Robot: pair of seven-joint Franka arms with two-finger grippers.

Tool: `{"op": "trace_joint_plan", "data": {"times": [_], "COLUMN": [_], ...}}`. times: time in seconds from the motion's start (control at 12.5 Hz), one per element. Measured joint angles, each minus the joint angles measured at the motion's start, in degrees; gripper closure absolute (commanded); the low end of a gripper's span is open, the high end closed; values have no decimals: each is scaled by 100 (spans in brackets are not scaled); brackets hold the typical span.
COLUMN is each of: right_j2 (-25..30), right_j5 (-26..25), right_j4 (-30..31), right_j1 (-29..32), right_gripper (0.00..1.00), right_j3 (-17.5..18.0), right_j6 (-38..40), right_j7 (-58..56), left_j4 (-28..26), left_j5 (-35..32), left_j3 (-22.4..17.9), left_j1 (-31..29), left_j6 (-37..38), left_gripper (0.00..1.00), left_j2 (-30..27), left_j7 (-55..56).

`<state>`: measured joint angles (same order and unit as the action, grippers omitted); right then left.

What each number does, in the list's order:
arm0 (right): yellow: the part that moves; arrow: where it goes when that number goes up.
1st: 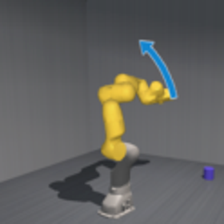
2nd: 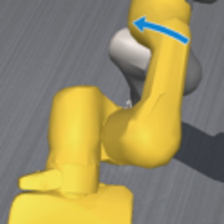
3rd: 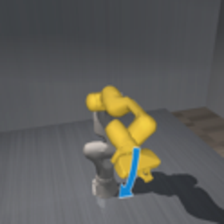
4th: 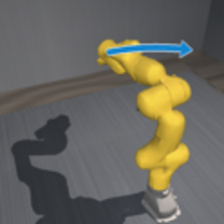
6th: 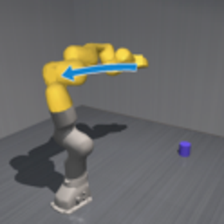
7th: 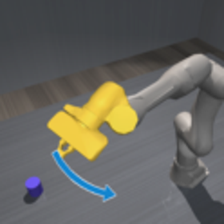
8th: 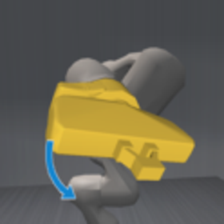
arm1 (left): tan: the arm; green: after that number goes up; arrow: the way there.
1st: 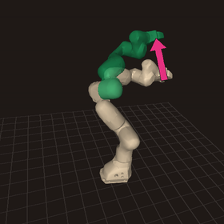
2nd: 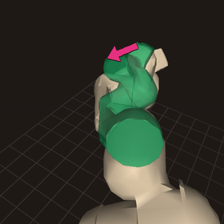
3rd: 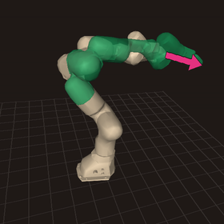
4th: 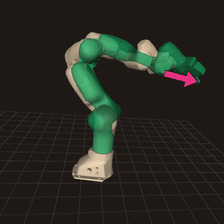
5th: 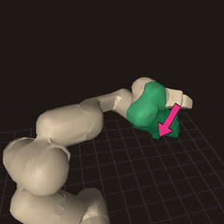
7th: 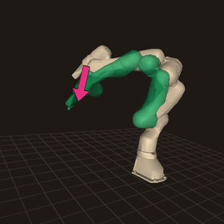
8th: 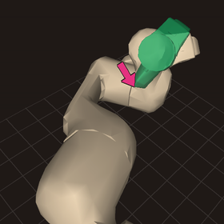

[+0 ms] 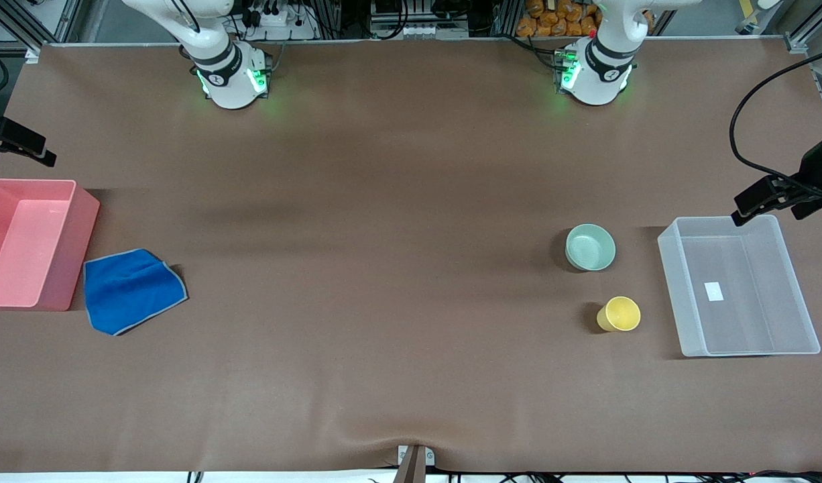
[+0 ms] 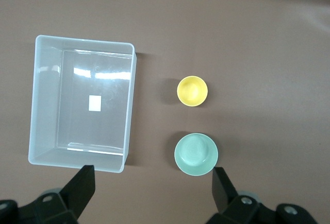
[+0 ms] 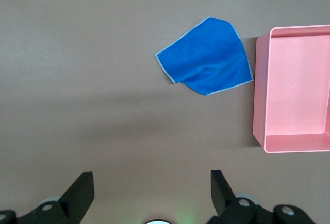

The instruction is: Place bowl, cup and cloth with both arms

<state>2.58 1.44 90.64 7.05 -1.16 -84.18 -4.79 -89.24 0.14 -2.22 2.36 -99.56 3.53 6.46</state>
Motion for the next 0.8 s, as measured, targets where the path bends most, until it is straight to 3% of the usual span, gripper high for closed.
{"op": "trace_joint_plan", "data": {"times": [0.8], "right_j2": [-21], "right_j5": [0], "right_j4": [30], "right_j1": [155], "right_gripper": [0], "right_j3": [-17], "right_j6": [258], "right_j7": [6], "left_j4": [-44], "left_j5": [0], "left_j3": [-5], "left_j1": [-10], "left_j6": [60], "left_gripper": [0], "left_j2": [26], "left_j7": [0]}}
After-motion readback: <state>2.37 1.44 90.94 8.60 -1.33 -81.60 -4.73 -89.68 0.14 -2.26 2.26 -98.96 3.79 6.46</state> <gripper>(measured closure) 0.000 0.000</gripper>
